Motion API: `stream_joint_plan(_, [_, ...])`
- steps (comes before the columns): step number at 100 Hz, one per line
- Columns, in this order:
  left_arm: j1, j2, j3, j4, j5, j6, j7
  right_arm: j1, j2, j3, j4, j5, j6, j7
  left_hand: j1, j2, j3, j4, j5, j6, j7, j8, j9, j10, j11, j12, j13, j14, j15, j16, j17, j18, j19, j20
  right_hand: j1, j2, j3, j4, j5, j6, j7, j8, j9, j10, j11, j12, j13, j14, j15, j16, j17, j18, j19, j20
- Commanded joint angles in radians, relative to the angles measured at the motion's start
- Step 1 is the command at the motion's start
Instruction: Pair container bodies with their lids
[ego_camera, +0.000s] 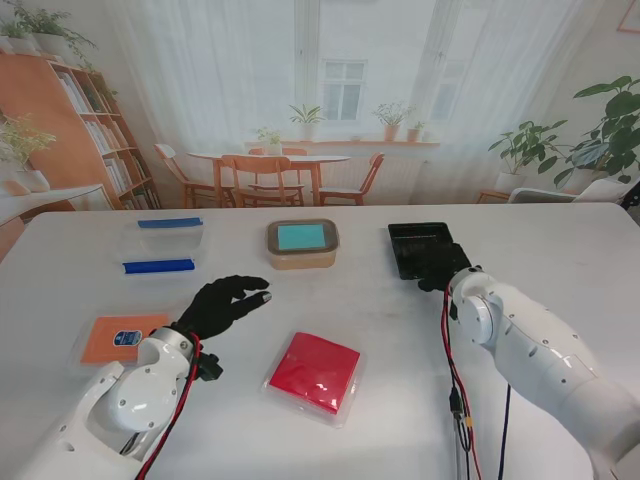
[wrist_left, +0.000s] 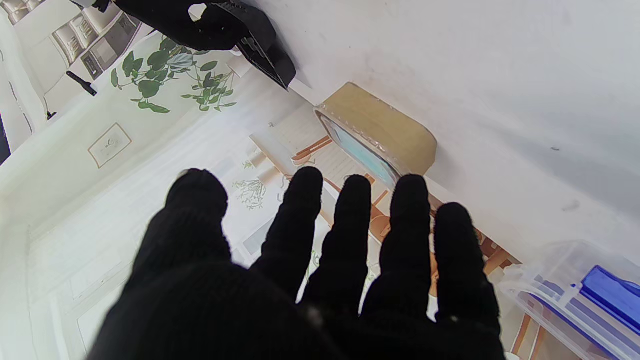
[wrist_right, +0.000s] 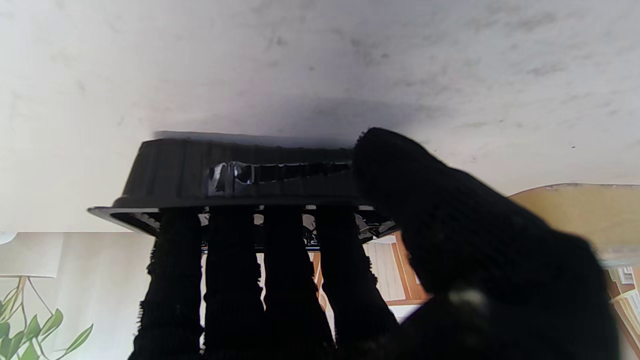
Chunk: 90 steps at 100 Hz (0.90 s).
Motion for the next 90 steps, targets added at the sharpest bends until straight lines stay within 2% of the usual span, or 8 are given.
stream_joint_plan(1, [0.011,-0.004,-0.003,-0.005,0.003,0.005,0.003,0.017,-0.009,-0.005,0.013,0.008,-0.008,0.004,0.022,0.002,-0.013,0.011,-0.012,-0.023,-0.006,0.006,-0.011,-0.027,-0.008,-0.011,-0.027,-0.024,-0.022,-0.002,-0.022,-0.034,-0.017,-0.006,0.042,-0.022,0.028,-0.037,0.052,-0.011,0.023,0.010,0.054,0.014,0.022,0.016,0.055,0.019,0.041,0.016,0.026,0.023,0.062,0.026])
stream_joint_plan(2, [0.012,-0.004,-0.003,-0.005,0.003,0.005,0.003,0.020,-0.010,-0.008,0.018,0.009,-0.009,0.002,0.022,0.002,-0.012,0.011,-0.013,-0.023,-0.006,0.006,-0.012,-0.027,-0.008,-0.011,-0.027,-0.024,-0.022,-0.002,-0.022,-0.034,-0.017,-0.006,0.051,-0.029,0.031,-0.054,0.055,-0.015,0.046,-0.028,0.067,0.015,0.022,0.020,0.066,0.022,0.047,0.015,0.032,0.026,0.071,0.022])
stream_joint_plan(7, [0.014,-0.004,-0.005,-0.008,0.003,0.007,0.002,0.033,-0.014,-0.026,0.039,0.015,-0.018,-0.013,0.021,0.003,-0.013,0.010,-0.012,-0.026,-0.006,0.006,-0.012,-0.028,-0.008,-0.012,-0.028,-0.025,-0.022,-0.002,-0.022,-0.034,-0.018,-0.006,0.091,-0.054,0.028,-0.100,0.076,-0.033,0.118,-0.111,0.123,0.022,0.027,0.015,0.115,0.029,0.068,0.016,0.067,0.039,0.107,0.023])
stream_joint_plan(12, [0.015,-0.004,-0.006,-0.009,0.004,0.008,0.002,0.043,-0.018,-0.039,0.055,0.020,-0.030,-0.023,0.022,0.002,-0.012,0.011,-0.011,-0.024,-0.006,0.006,-0.010,-0.028,-0.007,-0.011,-0.027,-0.026,-0.022,-0.002,-0.022,-0.034,-0.018,-0.006,0.129,-0.074,0.026,-0.123,0.099,-0.053,0.191,-0.164,0.188,0.032,0.032,0.003,0.169,0.032,0.090,0.018,0.107,0.049,0.138,0.029])
stream_joint_plan(21, [0.017,-0.004,-0.007,-0.011,0.003,0.010,0.001,0.053,-0.021,-0.049,0.069,0.027,-0.055,-0.033,0.022,0.002,-0.012,0.010,-0.012,-0.024,-0.006,0.006,-0.011,-0.029,-0.008,-0.012,-0.027,-0.025,-0.022,-0.002,-0.022,-0.034,-0.018,-0.006,0.182,-0.079,0.025,-0.136,0.181,-0.068,0.267,-0.222,0.327,0.059,0.033,-0.008,0.292,0.037,0.122,0.019,0.213,0.080,0.192,0.040])
stream_joint_plan(28, [0.015,-0.004,-0.007,-0.009,0.001,0.009,0.000,0.053,-0.021,-0.050,0.070,0.029,-0.083,-0.037,0.022,0.002,-0.013,0.010,-0.012,-0.024,-0.007,0.006,-0.011,-0.028,-0.008,-0.012,-0.027,-0.025,-0.022,-0.002,-0.022,-0.034,-0.018,-0.006,0.204,-0.083,0.025,-0.140,0.261,-0.038,0.272,-0.253,0.423,0.086,0.014,-0.017,0.380,0.042,0.124,0.006,0.287,0.093,0.212,0.038])
stream_joint_plan(48, [0.006,-0.004,-0.002,-0.002,-0.014,-0.004,-0.005,0.012,-0.003,-0.016,0.012,0.011,-0.148,-0.001,0.022,0.002,-0.013,0.010,-0.012,-0.024,-0.007,0.006,-0.012,-0.029,-0.008,-0.011,-0.028,-0.026,-0.023,-0.002,-0.022,-0.034,-0.018,-0.005,0.211,-0.121,0.043,-0.162,0.331,0.020,0.248,-0.262,0.529,0.112,-0.050,-0.024,0.498,0.046,0.076,-0.030,0.391,0.102,0.198,0.019])
stream_joint_plan(90, [0.030,-0.003,0.000,-0.025,-0.030,-0.039,-0.011,-0.150,0.030,0.104,-0.206,-0.017,-0.217,0.117,0.021,0.002,-0.013,0.010,-0.010,-0.024,-0.006,0.007,-0.010,-0.029,-0.008,-0.012,-0.027,-0.027,-0.023,-0.002,-0.022,-0.034,-0.018,-0.005,0.214,-0.138,0.055,-0.173,0.351,0.020,0.234,-0.260,0.551,0.112,-0.077,-0.021,0.510,0.050,0.059,-0.039,0.402,0.101,0.188,0.021])
